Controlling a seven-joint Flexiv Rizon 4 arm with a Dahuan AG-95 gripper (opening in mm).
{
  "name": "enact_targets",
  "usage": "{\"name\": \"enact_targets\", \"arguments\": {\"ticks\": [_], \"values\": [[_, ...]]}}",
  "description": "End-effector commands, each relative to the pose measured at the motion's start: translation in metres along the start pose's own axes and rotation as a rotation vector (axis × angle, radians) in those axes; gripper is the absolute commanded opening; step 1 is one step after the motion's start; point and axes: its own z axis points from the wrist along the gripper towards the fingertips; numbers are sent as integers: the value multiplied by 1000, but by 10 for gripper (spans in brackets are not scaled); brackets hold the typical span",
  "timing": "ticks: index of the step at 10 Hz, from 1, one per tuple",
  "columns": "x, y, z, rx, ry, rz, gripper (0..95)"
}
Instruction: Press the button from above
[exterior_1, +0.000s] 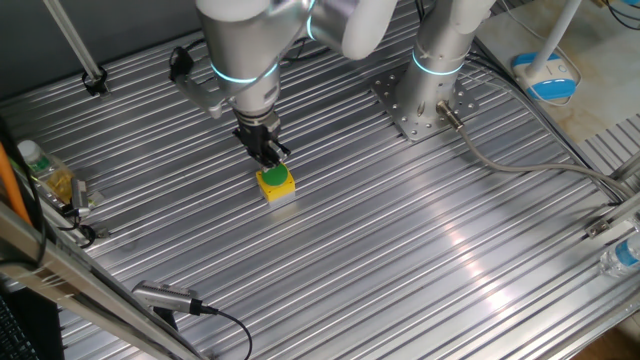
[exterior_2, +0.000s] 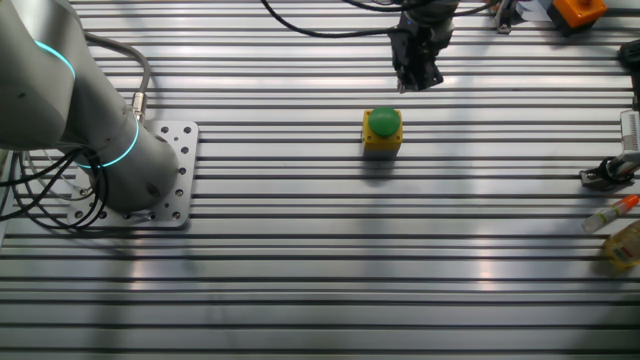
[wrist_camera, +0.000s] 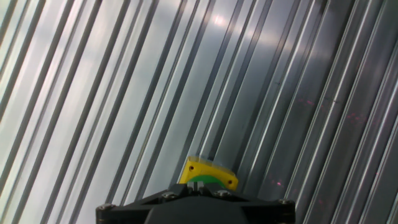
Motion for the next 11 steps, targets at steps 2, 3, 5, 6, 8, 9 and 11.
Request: {"name": "enact_targets", "arguments": {"ticks": [2,3,5,6,8,9,11], "values": [[-1,0,0,0,-4,1,0],[0,1,0,0,-4,1,0],[3,2,1,-1,-4,1,0],[8,4,3,-1,-10,2,0],[11,3,4,-3,-14,3,0],[12,3,5,-3,-16,2,0],[16,1,9,-8,-23,1,0]]}}
